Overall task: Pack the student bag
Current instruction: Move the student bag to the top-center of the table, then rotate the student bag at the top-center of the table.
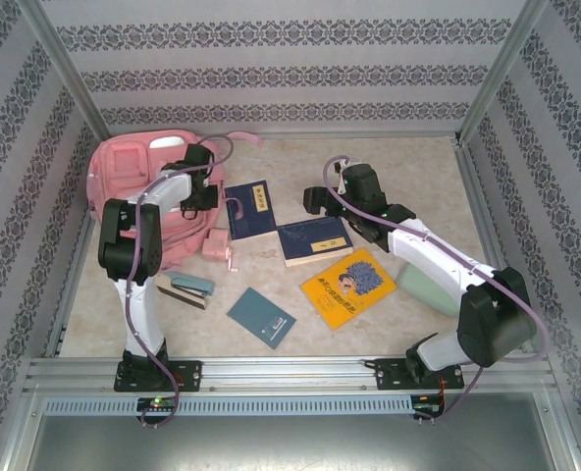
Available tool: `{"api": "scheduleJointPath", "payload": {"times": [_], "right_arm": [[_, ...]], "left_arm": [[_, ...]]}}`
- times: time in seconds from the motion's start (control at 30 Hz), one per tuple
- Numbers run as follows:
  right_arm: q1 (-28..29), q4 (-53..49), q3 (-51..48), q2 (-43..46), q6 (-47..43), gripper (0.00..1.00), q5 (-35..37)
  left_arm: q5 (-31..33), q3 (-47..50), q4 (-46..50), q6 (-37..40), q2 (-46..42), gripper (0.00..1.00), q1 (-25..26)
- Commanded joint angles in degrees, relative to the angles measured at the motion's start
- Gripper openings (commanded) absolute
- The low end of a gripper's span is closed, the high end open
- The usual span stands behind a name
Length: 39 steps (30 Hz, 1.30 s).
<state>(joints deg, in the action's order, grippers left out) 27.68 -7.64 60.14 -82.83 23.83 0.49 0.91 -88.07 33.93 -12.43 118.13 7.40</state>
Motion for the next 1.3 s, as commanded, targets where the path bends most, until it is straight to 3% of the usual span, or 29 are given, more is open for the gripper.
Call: {"api": "scheduleJointPath", "payload": {"times": [0.0,0.3,0.47,0.5,0.57,0.67,0.87,0.97,1.13,1.27], "right_arm": [[1.0,-0.8,1.3,-0.9,-0.5,0.98,-0.7],[2.2,-0.8,0.8,-1.4,0.2,0.98,-1.8],[3.2,-0.8,1.0,-2.3,0.6,0.98,-2.0],[3.2,-0.7,1.1,-2.5,0.8,0.98,-2.2],[3.3,-0.4,1.4,-3.3,1.1,0.98,-2.7],[3.4,-0.2,2.5,-5.2,1.5,0.98,-2.9],[2.8,0.0,10.7,-14.7,3.0,0.98,-6.1],[2.1,-0.1,17.3,-21.4,4.7,0.88,-9.4],[1.0,-0.8,28.5,-32.0,7.0,0.76,-14.1],[0.0,-0.7,36.7,-40.6,9.2,0.57,-17.7]], "left_arm": [[-7.3,-1.9,2.4,-2.3,3.1,0.0,5.1],[-11.5,-10.1,3.3,-8.0,6.8,0.0,9.5],[-12.6,-15.0,5.5,-8.5,6.6,0.05,11.0],[-12.2,-15.2,5.9,-8.4,6.0,0.07,11.1],[-10.2,-15.2,7.1,-7.9,4.6,0.25,11.0],[-8.3,-14.4,8.7,-8.0,2.6,0.26,11.1],[-4.9,-5.6,7.9,-12.6,-6.1,0.38,11.0],[-3.5,1.1,7.3,-15.0,-11.5,0.43,11.1],[-2.3,10.6,6.9,-19.2,-19.7,0.42,11.0],[-2.9,18.3,6.0,-24.1,-25.6,0.42,10.9]]}}
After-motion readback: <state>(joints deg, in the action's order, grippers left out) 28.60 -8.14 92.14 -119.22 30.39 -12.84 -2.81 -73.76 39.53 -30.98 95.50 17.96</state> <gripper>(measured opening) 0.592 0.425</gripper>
